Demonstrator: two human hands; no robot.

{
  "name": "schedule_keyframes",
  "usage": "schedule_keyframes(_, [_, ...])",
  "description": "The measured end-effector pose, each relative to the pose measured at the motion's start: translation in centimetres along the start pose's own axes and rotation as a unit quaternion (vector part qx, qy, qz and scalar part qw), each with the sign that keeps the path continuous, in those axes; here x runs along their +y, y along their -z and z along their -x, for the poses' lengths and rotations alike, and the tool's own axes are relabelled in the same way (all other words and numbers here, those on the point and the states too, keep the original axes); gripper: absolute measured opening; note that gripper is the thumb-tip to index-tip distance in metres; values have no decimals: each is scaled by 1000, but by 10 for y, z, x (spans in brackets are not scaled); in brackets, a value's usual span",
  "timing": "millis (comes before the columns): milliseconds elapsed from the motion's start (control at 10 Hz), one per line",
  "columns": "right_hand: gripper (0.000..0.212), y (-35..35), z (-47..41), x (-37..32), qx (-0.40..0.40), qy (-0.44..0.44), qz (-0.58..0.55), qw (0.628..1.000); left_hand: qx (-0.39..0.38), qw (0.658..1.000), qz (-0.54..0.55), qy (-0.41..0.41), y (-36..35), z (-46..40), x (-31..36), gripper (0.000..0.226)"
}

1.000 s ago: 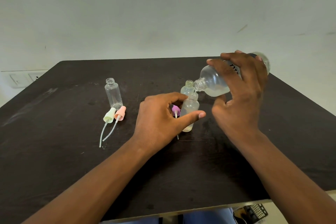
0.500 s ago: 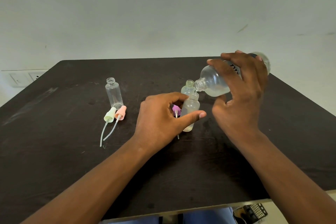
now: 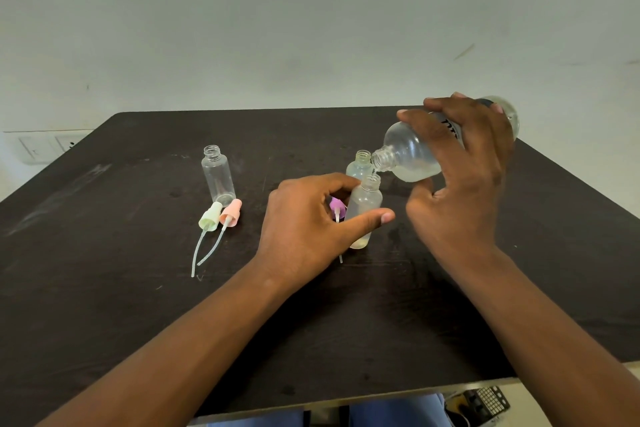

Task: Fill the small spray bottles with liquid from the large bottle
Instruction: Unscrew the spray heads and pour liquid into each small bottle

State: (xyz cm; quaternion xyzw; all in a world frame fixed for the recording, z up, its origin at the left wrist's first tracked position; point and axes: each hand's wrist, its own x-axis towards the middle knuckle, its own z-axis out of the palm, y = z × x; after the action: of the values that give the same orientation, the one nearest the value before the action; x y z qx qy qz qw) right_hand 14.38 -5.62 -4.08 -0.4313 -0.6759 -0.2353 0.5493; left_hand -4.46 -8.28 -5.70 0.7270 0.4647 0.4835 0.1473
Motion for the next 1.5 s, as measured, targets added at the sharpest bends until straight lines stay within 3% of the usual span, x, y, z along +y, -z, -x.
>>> schedule_keyframes(1500, [71, -1, 0, 0, 9, 5, 4, 1000, 1, 1000, -2, -20, 0, 0, 0, 39])
